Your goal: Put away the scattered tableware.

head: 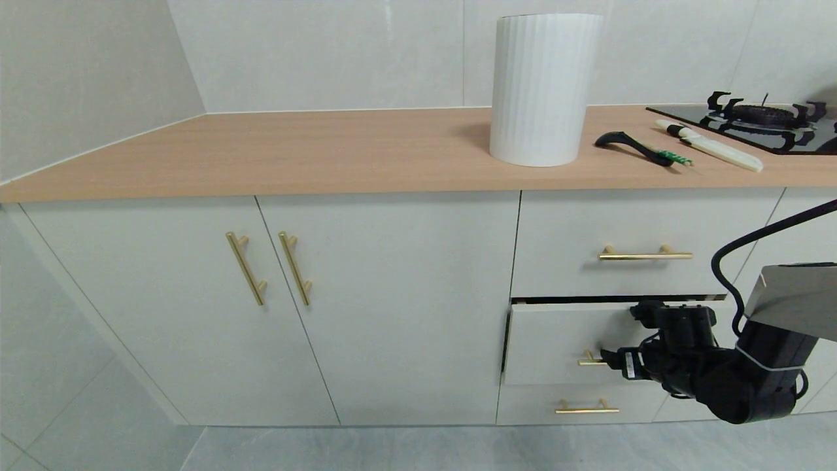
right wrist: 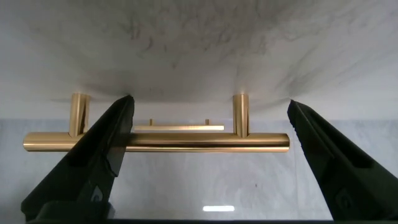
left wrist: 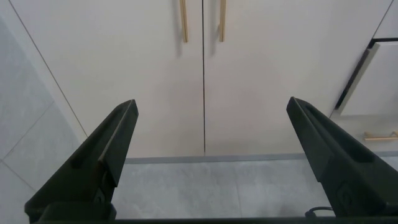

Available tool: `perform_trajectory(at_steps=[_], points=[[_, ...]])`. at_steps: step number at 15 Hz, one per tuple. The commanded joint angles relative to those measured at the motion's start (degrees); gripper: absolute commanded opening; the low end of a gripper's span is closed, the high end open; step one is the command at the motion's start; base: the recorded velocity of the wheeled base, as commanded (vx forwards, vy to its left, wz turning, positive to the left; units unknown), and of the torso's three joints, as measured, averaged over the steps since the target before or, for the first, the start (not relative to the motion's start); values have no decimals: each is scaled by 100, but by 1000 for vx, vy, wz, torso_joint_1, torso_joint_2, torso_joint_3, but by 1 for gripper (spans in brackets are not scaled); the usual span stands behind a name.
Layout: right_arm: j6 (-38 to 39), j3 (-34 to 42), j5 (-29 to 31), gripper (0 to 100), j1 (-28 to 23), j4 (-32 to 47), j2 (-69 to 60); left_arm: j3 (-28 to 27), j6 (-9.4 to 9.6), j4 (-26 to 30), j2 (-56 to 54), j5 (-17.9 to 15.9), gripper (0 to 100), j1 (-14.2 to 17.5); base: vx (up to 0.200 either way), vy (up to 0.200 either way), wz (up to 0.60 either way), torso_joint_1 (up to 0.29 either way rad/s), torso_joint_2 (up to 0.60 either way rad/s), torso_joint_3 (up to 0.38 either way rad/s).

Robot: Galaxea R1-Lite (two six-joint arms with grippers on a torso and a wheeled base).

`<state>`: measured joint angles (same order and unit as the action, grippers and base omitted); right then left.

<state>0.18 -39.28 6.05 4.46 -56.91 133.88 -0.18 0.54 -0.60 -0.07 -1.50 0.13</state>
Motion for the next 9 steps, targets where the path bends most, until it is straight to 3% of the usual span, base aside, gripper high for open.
perform_trajectory(at_steps=[1, 6, 9], points=[[26, 342, -121, 100, 64, 39, -1197, 1, -1, -2, 7, 1, 100, 4, 0, 0, 0, 0, 0, 0], [34, 456, -279, 100, 380, 1235, -3105, 1, -1, -2, 7, 1, 100, 4, 0, 0, 0, 0, 0, 0], [78, 61, -279, 100, 415, 2026, -3755, 1, -1, -2, 7, 1, 100, 4, 0, 0, 0, 0, 0, 0]])
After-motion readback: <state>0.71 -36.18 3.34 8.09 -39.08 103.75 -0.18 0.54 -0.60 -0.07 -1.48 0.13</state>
